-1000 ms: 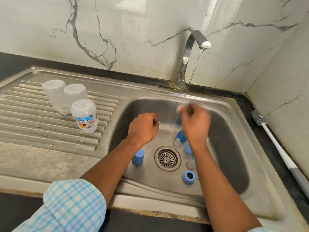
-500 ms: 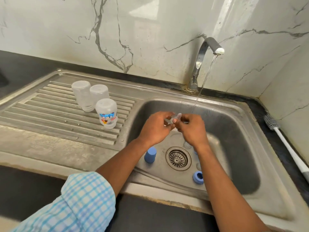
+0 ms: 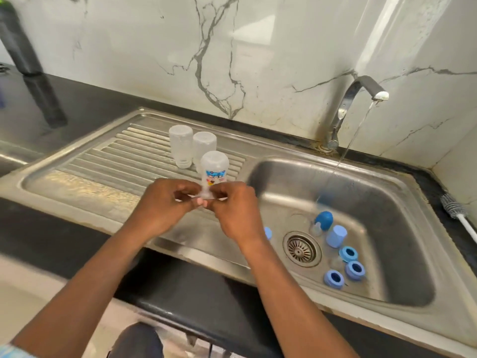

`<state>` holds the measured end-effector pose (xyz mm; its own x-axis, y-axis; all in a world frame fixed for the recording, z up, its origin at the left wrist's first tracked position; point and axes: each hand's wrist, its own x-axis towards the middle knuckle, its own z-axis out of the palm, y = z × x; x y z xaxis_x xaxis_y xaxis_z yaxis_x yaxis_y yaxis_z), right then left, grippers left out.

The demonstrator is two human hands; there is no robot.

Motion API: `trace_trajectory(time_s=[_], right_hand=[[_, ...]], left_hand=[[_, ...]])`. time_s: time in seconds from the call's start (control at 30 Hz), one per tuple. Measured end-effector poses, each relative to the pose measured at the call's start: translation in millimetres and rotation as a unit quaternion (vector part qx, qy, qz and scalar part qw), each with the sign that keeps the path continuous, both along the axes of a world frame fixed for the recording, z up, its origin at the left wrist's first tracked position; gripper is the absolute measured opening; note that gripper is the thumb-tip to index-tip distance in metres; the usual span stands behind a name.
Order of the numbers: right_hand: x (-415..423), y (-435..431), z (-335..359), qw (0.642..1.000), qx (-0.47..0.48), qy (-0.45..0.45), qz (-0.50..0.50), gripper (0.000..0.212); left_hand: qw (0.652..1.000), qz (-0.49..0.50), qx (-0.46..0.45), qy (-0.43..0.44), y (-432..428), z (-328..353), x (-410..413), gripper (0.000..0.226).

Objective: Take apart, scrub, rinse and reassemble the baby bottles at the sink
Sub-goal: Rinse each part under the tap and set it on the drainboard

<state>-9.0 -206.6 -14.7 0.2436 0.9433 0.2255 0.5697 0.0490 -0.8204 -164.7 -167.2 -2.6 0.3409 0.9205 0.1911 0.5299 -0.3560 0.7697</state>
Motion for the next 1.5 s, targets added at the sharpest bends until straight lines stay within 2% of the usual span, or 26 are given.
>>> trace_trajectory(time_s=[0.1,0.23,0.37,0.47,0.53,0.67,0.77,0.9,0.97,1.07,1.2,1.33,1.5], right_hand=[[-38,19,-1,0.999,-0.006,-0.047,0.003,0.020],[-73,42,3,0.991,-0.028,-0.128,0.003,0.014],[-88,51,1,0.979,-0.071,-0.192,0.003,0.015],[-84,42,1,0.969,-0.081,-0.233,0.004,0.011],[-74,29,5,0.967,-0.070,-0.243,0.006,0.009],[-32,-9,19,0.968,-0.061,-0.244,0.014,0.025],[21,-33,27,0.970,-0.098,-0.222,0.017,0.025],[118,-46,28,0.954,-0.187,-0.231,-0.035,0.017],[165,-44,22,0.941,-0.235,-0.233,-0.065,0.016],[223,-39,6,0.911,-0.323,-0.245,-0.072,0.027],[259,-34,-22,0.874,-0.402,-0.268,-0.055,0.031],[261,-35,-55,0.828,-0.453,-0.328,-0.037,0.030],[261,-33,-83,0.791,-0.465,-0.397,-0.014,0.025]], left_hand=[[0.999,0.043,-0.008,0.000,19,-4,-28,0.025],[0.994,0.095,0.009,0.053,45,-10,-50,0.022],[0.988,0.099,-0.016,0.115,58,-21,-60,0.012],[0.986,0.106,-0.034,0.122,56,-25,-58,0.023],[0.982,0.150,-0.020,0.112,50,-23,-58,0.033],[0.973,0.192,0.058,0.112,11,-7,-39,0.019],[0.985,0.115,0.085,0.099,-26,9,4,0.015],[0.988,-0.030,0.100,0.114,-46,13,84,0.017],[0.975,-0.090,0.112,0.167,-43,8,128,0.021],[0.952,-0.146,0.099,0.252,-33,-8,191,0.026],[0.932,-0.192,0.048,0.303,-22,-40,247,0.025],[0.920,-0.209,-0.003,0.330,-17,-63,273,0.024],[0.913,-0.206,-0.042,0.348,-3,-81,282,0.029]])
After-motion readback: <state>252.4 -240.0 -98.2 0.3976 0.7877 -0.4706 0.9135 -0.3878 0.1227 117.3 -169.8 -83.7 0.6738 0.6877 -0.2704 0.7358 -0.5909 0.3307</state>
